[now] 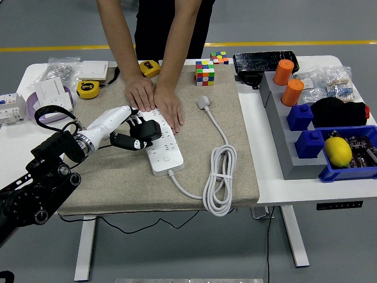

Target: Pick up the plug,place it near the board,insert it into the board,press the button

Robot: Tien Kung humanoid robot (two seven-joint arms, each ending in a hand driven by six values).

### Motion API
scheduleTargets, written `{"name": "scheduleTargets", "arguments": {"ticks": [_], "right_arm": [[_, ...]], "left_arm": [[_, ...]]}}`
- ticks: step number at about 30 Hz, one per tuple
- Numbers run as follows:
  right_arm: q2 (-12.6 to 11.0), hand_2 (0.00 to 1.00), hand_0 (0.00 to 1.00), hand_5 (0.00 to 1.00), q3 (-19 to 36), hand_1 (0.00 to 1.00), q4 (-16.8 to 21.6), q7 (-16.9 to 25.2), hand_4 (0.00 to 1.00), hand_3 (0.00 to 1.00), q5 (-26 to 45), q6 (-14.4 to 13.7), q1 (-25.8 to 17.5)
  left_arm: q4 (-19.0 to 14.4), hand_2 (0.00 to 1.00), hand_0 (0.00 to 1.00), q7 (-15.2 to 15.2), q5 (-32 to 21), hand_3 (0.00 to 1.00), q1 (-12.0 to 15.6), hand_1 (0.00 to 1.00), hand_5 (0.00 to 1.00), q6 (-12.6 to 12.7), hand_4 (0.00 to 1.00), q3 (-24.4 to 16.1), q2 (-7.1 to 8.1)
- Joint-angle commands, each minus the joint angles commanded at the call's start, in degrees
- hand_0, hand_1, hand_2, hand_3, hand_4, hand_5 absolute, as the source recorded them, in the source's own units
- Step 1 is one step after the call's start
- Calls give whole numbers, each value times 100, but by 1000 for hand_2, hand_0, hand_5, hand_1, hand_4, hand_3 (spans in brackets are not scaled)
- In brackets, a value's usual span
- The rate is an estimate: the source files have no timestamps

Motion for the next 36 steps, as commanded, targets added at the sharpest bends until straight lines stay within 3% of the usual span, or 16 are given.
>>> {"name": "scheduleTargets", "arguments": {"ticks": [5, 15, 36], "right_arm": [[-10, 852, 957, 996, 0, 924, 0, -5, 998, 839, -22, -1, -3], [-20, 852, 956, 996, 6, 924, 0, -15, 998, 839, -46, -3, -16], [-20, 852, 956, 995, 12, 924, 0, -10, 998, 839, -17, -15, -14]], "left_arm": [[343, 419, 624, -26, 28, 384, -135, 480, 221, 9, 574, 188, -67], [883, 423, 624, -89, 153, 386, -244, 482, 224, 65, 570, 123, -160], [953, 434, 630, -81, 349, 390, -257, 503, 227, 45, 572, 58, -136]]}}
